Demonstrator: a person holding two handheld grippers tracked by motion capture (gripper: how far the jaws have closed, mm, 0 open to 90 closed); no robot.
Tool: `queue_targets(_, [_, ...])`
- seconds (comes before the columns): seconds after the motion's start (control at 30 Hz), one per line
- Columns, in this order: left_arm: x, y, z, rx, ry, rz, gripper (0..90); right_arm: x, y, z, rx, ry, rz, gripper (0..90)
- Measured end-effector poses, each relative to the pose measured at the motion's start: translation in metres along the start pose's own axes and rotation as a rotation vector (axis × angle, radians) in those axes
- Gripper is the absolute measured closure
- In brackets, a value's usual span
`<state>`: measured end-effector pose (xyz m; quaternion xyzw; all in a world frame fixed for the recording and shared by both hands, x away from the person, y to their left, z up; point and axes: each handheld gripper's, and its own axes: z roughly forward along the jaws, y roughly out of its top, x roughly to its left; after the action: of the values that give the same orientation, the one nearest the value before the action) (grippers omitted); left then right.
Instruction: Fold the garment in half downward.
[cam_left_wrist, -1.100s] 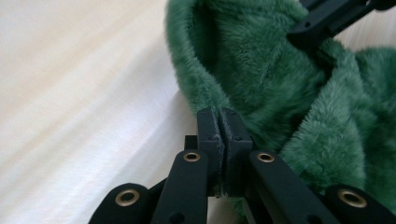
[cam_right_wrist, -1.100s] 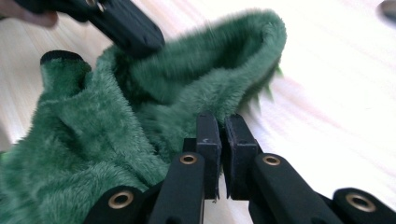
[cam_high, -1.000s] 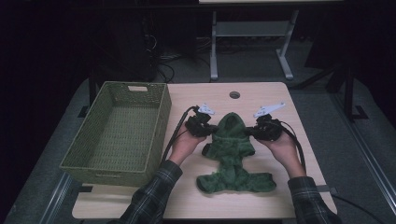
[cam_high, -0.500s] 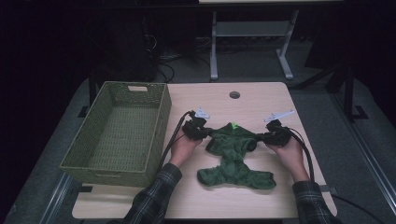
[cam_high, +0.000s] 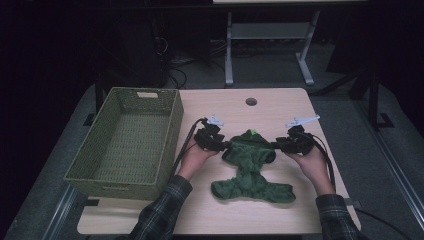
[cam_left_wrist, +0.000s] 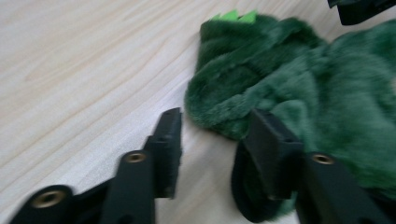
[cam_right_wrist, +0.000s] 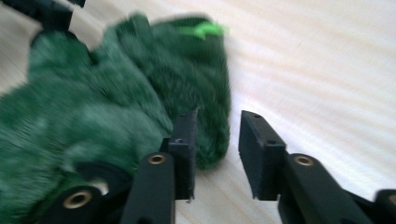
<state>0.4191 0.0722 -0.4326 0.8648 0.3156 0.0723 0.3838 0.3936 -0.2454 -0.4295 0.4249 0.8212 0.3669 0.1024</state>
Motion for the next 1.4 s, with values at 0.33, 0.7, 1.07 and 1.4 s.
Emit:
queue_targets(0.33, [-0.021,-0.008,-0.030,0.012,-0.048,0.035,26.5,0.020,0.001,-0.019,-0.042,0.014,0.006,62.3])
queue_targets(0.7, [-0.056,-0.049,-0.067,-0.024,-0.061,0.072,13.5,0.061,0.005,-0.024,-0.084,0.089,-0.059,65.8])
queue_targets(1.07, [-0.078,-0.100,-0.081,0.017,-0.042,0.092,12.6,0.100,0.007,-0.016,-0.076,0.142,-0.132,68.8])
queue_targets(1.4, [-0.089,-0.126,-0.081,0.049,-0.015,0.107,12.6,0.139,0.004,-0.002,-0.037,0.227,-0.181,72.4])
